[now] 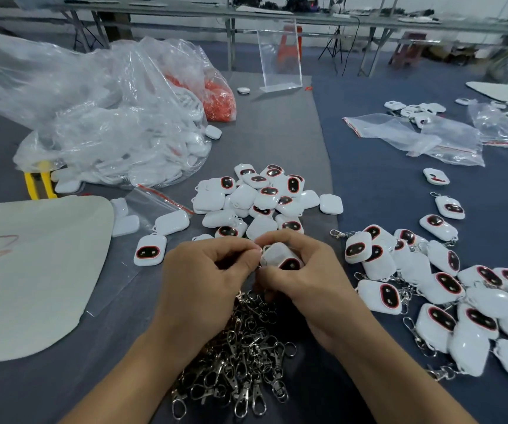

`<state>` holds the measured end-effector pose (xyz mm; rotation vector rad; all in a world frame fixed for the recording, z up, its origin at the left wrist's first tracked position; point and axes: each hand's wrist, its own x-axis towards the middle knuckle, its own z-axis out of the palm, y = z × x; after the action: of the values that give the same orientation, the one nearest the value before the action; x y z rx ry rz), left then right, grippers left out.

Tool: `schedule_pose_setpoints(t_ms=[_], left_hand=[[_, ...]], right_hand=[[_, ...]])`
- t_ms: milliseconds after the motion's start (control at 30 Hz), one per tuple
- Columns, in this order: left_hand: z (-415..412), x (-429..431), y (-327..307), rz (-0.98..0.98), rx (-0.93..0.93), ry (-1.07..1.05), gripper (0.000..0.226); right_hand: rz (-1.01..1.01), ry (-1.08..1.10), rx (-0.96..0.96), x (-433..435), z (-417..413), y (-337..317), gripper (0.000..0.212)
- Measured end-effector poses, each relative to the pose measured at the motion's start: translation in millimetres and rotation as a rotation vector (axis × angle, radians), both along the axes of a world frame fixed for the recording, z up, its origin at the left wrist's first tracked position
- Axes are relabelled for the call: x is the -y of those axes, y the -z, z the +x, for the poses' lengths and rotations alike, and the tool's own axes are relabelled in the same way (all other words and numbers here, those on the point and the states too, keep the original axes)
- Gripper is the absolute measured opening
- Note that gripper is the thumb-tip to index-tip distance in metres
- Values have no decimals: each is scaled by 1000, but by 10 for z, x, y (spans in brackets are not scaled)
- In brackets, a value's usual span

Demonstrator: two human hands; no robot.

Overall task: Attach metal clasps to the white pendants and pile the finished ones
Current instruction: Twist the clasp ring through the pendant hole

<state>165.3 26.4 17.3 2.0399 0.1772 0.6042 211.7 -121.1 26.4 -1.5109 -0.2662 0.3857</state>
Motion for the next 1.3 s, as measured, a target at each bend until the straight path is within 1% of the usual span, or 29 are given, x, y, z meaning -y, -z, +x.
schedule_pose_setpoints(t_ms=[67,200,267,333,400,467,533,600,667,733,833,967,1133,1300], left_hand=[[22,-27,23,-64,-16,37,23],[38,-21,13,-126,-34,106,15],[28,-14,23,-58,-31,97,15],[10,-3,31,78,-26,71,15],[-15,16,26,179,-25,51,21],[-25,33,13,253,-7,13,20],[-30,33,0,279,17,-38,18],[-35,29,-12,259,45,-56,17],[-49,30,-24,283,68,-60,13],[-59,39,-28,359,95,-74,13],[-54,36,-12,426,141,-68,9],[-42,25,17,395,150,-40,9],[-34,-3,59,497,219,28,14],[-20,13,47,377,227,76,24]], right_hand=[[-26,46,-5,4,4,9,25],[-52,99,-5,30,17,6,14],[-66,143,24,41,40,11,12],[-112,178,61,50,57,21,18],[-175,176,96,39,66,32,20],[-203,169,111,36,59,31,18],[-203,160,113,34,50,27,13],[-201,146,117,23,32,20,10],[-237,150,167,16,24,27,14],[-298,159,241,18,17,29,20],[-366,143,259,23,4,9,21],[-397,80,232,31,3,-3,17],[-375,100,281,52,-16,10,17],[-320,130,287,60,-11,13,18]])
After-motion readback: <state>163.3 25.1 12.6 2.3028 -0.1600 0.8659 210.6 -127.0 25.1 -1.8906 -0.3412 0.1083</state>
